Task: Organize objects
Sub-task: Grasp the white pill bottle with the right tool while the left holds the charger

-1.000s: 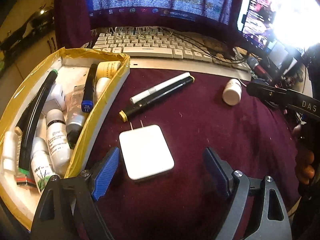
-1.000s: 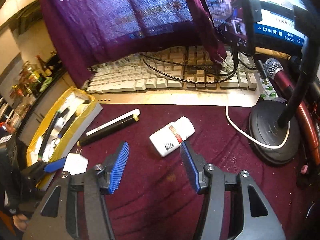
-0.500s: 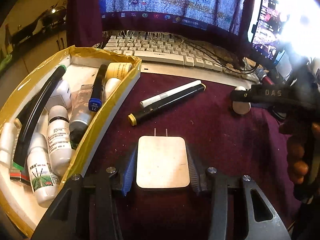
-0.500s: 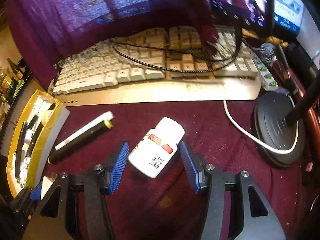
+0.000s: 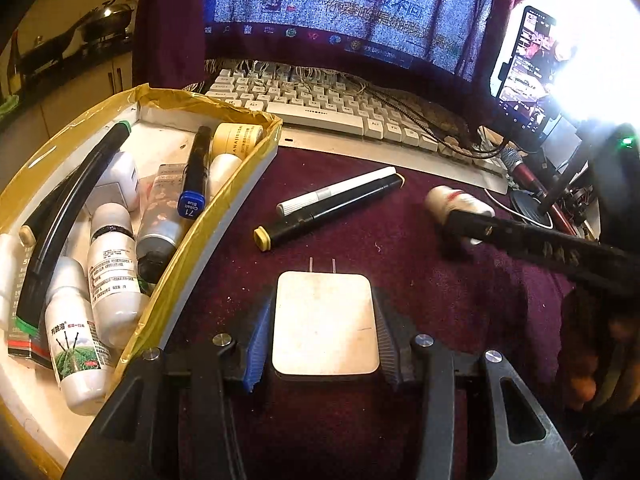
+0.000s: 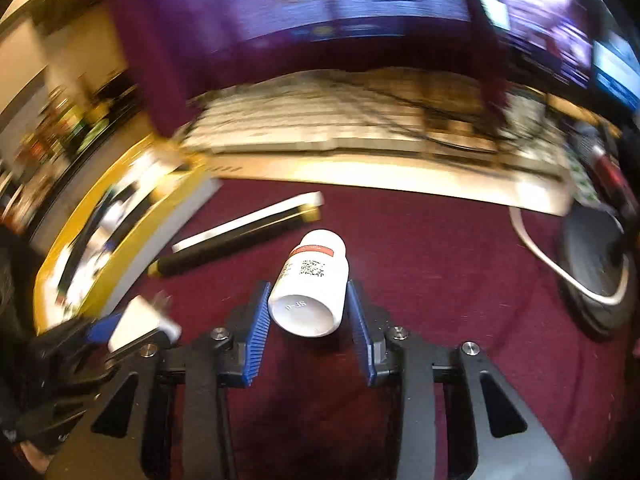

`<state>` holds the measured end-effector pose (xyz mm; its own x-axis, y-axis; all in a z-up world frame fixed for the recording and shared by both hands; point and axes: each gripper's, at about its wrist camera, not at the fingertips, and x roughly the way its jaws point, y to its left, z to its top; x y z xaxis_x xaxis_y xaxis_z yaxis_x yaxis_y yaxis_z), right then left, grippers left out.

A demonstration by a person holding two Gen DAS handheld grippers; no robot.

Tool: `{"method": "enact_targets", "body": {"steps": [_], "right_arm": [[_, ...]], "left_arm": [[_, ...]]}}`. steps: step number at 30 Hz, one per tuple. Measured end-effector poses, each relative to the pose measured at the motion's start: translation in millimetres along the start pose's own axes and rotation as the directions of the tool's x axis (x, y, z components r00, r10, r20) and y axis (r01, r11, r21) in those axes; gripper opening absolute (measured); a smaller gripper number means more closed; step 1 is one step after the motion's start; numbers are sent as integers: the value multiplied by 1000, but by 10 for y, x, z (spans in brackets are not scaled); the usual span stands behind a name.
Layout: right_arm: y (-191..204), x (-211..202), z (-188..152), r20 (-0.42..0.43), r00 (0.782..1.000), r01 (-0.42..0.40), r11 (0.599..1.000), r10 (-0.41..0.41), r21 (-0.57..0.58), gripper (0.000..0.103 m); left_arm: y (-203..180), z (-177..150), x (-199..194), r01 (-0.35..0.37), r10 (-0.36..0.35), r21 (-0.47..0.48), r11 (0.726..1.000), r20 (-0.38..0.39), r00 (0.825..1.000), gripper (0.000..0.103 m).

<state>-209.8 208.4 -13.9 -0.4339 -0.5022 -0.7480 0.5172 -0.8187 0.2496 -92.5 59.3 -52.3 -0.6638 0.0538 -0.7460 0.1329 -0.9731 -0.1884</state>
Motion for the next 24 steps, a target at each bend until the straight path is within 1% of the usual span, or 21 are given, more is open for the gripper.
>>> {"method": "enact_targets", "body": {"steps": [2,4,5,10,12,16,17,18,19,21,24], "right_arm": [[51,42,-27,-15,1000,-17,999,17,-27,35],[43,92,-60,-37,999,-20,999,19,-38,35],[35,115,-73,-45,999,-22,999,21,-40,35],[42,76,-125,-31,999,-15,999,14,-52,36],[21,83,-115,-33,999,-37,999,36,-39,43],[10,97,-90,-36,998,-59,998,58,-19,45],[5,89,-96,-35,998,-51,999,50,-19,42],[3,87,-98,-34,999,-38,999,37,-20,33],[3,88,-102,-33,999,-23,999,22,-24,33],[-8,92,-96,-33,999,-27,1000,27,-15,33],[-10,95,-92,-35,999,-28,999,27,-15,32]], "left_arm": [[-16,-24,-18,-2,2,13,1000,0,1000,41],[-72,-85,-62,-42,42,43,998,6,999,41],[-93,-109,-82,-48,48,58,997,4,999,41],[-129,-173,-141,-50,50,63,997,-7,999,42],[-152,-160,-128,-65,66,77,995,-12,998,42],[-220,-164,-106,-103,107,111,988,-26,994,42],[-233,-172,-106,-111,115,119,987,-26,993,41],[-245,-181,-104,-117,121,123,985,-21,992,40],[-238,-190,-104,-120,123,123,985,-17,992,40],[-219,-200,-120,-112,114,111,988,-16,993,40],[-120,-219,-191,-21,22,28,999,-29,999,40]]}}
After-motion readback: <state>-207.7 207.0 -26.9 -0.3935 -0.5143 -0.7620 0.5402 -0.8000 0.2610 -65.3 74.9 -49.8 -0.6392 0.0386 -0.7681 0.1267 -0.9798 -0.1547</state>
